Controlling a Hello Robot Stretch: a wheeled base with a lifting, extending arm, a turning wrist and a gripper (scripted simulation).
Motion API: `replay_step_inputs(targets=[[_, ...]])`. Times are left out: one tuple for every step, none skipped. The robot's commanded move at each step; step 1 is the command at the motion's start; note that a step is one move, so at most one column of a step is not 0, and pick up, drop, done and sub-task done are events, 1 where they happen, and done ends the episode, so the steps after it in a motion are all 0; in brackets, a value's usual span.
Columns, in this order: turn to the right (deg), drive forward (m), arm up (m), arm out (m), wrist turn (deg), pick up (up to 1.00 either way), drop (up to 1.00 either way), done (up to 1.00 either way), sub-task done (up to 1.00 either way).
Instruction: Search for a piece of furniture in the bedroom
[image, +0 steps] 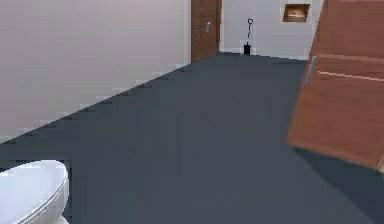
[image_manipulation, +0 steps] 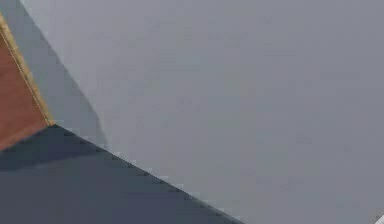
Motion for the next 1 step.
replay_step_inputs(targets=[[30.0,0.0,0.0,0.0,0.0,0.0,0.0,0.0,0.0]])
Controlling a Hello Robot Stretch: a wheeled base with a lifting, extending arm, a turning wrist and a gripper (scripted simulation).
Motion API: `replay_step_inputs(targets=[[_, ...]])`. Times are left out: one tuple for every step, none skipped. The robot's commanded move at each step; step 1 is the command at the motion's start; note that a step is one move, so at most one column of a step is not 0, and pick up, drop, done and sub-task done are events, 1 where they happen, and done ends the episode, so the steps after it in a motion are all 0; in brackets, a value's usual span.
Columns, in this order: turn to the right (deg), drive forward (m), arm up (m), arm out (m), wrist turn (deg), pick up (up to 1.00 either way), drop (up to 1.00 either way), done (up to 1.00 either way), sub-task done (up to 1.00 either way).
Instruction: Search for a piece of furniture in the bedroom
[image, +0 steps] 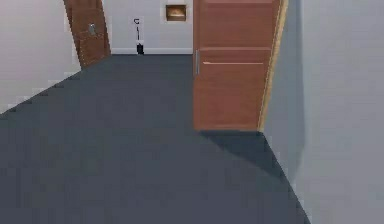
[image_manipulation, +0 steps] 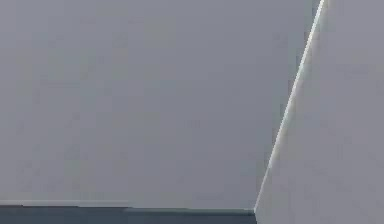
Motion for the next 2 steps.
replay_step_inputs(targets=[[0.0,0.15,0.0,0.0,0.0,0.0,0.0,0.0,0.0],[-18.0,0.0,0.0,0.0,0.0,0.0,0.0,0.0,0.0]])
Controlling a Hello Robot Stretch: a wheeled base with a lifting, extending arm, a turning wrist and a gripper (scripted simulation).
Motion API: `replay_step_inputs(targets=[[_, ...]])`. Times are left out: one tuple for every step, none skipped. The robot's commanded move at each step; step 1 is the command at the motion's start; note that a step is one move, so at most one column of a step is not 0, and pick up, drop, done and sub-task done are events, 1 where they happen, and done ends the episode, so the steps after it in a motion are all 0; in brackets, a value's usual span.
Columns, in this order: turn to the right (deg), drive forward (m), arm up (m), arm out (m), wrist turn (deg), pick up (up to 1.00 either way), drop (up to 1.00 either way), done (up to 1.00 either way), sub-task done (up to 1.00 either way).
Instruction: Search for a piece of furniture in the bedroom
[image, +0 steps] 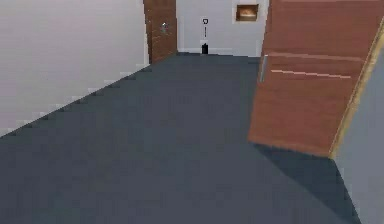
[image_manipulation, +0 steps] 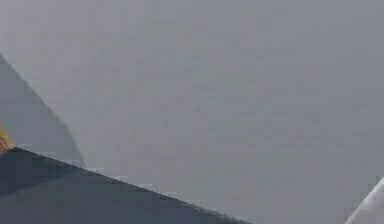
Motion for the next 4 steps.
replay_step_inputs(targets=[[0.0,1.0,0.0,0.0,0.0,0.0,0.0,0.0,0.0],[0.0,0.95,0.0,0.0,0.0,0.0,0.0,0.0,0.0],[9.0,0.0,0.0,0.0,0.0,0.0,0.0,0.0,0.0],[0.0,0.2,0.0,0.0,0.0,0.0,0.0,0.0,0.0]])
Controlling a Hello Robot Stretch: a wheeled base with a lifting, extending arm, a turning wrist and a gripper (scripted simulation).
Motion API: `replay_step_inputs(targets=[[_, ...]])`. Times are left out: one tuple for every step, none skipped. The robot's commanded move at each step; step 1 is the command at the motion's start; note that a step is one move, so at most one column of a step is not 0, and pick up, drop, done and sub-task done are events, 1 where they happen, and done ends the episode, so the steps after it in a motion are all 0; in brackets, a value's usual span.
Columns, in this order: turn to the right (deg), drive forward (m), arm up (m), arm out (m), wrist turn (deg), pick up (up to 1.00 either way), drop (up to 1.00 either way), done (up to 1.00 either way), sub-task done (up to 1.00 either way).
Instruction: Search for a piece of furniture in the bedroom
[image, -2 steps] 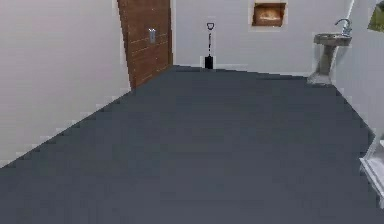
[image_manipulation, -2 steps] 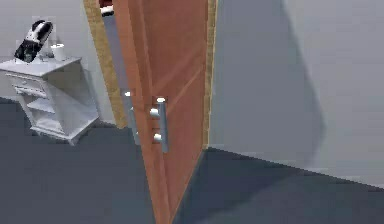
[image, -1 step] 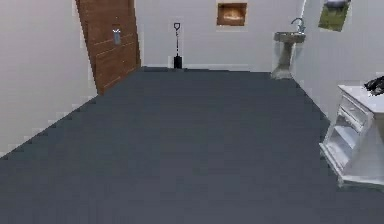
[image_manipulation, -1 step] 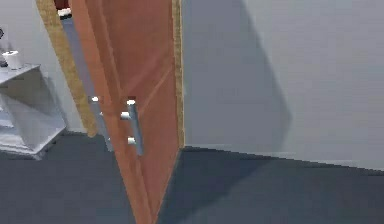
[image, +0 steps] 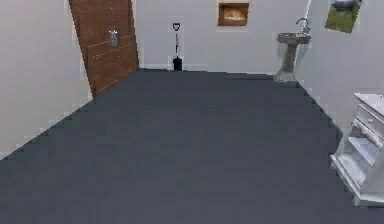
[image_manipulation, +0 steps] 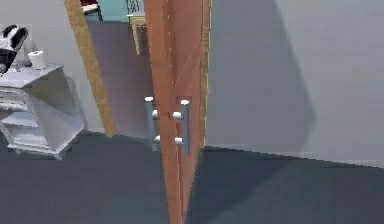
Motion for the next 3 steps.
replay_step_inputs(targets=[[45.0,0.0,0.0,0.0,0.0,0.0,0.0,0.0,0.0],[6.0,0.0,0.0,0.0,0.0,0.0,0.0,0.0,0.0],[0.0,0.4,0.0,0.0,0.0,0.0,0.0,0.0,0.0]])
